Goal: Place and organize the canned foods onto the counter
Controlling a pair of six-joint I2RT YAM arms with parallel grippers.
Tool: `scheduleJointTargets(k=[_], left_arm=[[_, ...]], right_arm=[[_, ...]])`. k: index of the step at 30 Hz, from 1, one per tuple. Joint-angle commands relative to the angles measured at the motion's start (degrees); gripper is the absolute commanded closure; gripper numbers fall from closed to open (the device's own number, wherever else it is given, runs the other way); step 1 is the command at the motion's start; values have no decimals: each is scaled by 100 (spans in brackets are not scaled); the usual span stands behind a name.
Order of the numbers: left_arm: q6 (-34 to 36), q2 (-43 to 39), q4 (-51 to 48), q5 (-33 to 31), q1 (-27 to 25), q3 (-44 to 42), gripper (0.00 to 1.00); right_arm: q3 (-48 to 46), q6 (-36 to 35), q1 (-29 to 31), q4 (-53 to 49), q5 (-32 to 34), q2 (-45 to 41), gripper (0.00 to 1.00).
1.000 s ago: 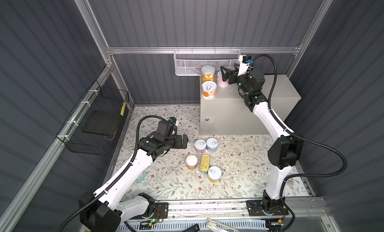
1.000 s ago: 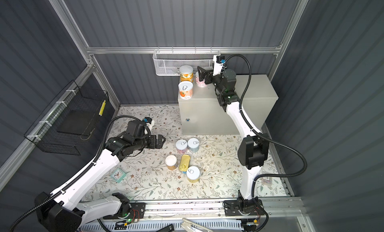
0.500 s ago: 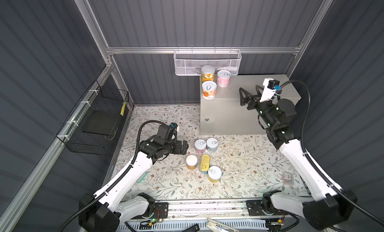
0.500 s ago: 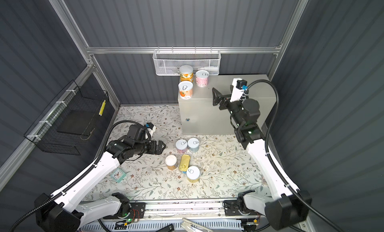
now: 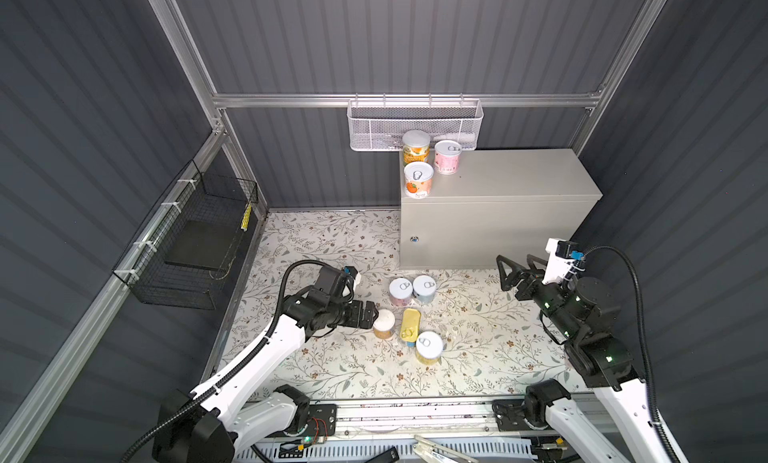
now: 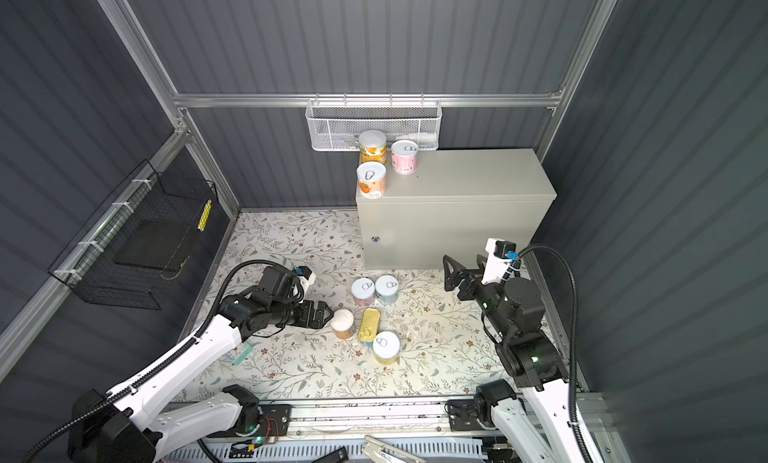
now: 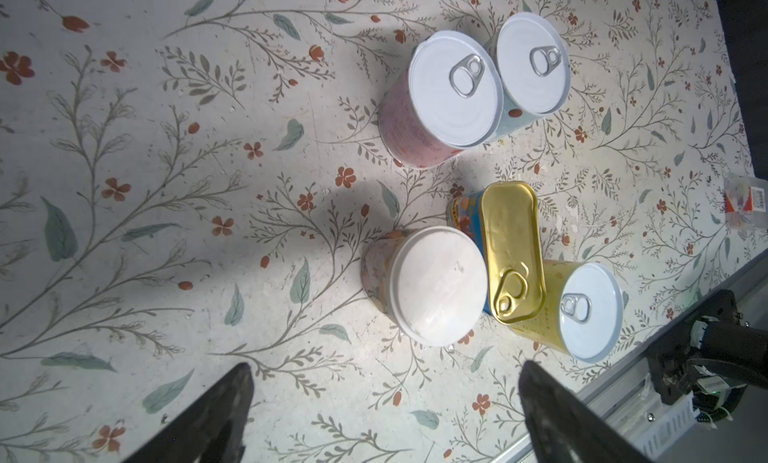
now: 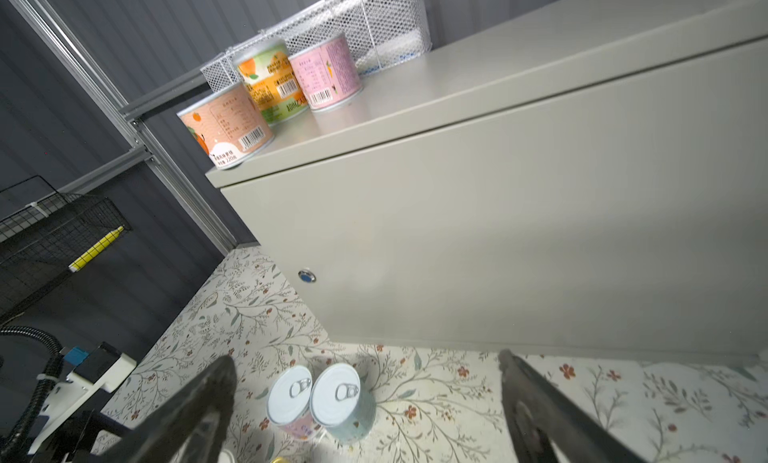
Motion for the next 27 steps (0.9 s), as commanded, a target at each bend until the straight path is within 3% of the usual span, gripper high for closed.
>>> scheduleJointTargets(k=[1, 10, 21, 27], left_arm=[[-220, 9, 169, 258, -128, -149, 0], [-156, 386, 376, 118, -312, -185, 0], [59, 1072, 1031, 400, -400, -100, 6], [297, 1626, 825, 188, -487, 305, 7]], right_arm=[[-44, 136, -22, -859, -200, -12, 1], [-357, 198, 73, -734, -802, 537, 1], [-674, 265, 253, -320, -736, 670, 1], [-644, 395, 600, -850, -616, 445, 1]])
